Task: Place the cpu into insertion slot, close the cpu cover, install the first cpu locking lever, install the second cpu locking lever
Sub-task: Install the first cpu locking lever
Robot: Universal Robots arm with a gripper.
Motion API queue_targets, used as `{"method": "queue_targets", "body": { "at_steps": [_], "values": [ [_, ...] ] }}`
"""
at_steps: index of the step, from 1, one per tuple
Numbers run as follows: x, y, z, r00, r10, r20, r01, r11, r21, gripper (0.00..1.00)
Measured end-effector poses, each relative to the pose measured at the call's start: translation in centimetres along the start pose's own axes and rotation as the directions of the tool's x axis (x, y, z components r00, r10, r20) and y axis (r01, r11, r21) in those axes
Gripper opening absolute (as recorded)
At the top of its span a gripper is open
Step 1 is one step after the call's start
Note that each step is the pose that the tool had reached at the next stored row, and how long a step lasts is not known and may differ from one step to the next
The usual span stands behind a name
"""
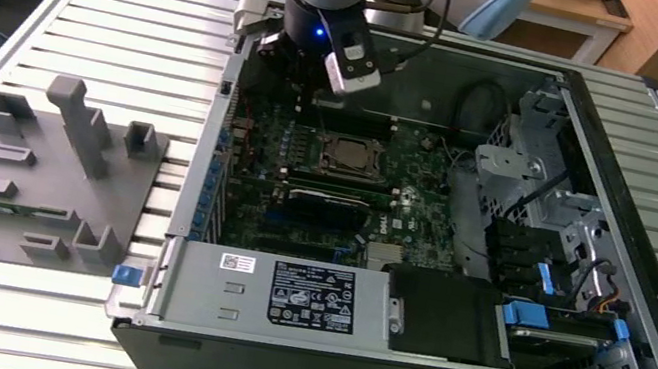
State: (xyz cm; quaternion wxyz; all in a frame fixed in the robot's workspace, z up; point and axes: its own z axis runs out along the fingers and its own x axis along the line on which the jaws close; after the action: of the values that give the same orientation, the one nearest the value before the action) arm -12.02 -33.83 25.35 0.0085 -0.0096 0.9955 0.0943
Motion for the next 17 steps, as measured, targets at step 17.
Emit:
{"method": "queue_targets", "body": {
  "at_steps": [17],
  "values": [
    [-0.35,0.55,0.53,1.0000,0.000,0.0011,0.000,0.9998,-0.0209,0.11]
  ]
}}
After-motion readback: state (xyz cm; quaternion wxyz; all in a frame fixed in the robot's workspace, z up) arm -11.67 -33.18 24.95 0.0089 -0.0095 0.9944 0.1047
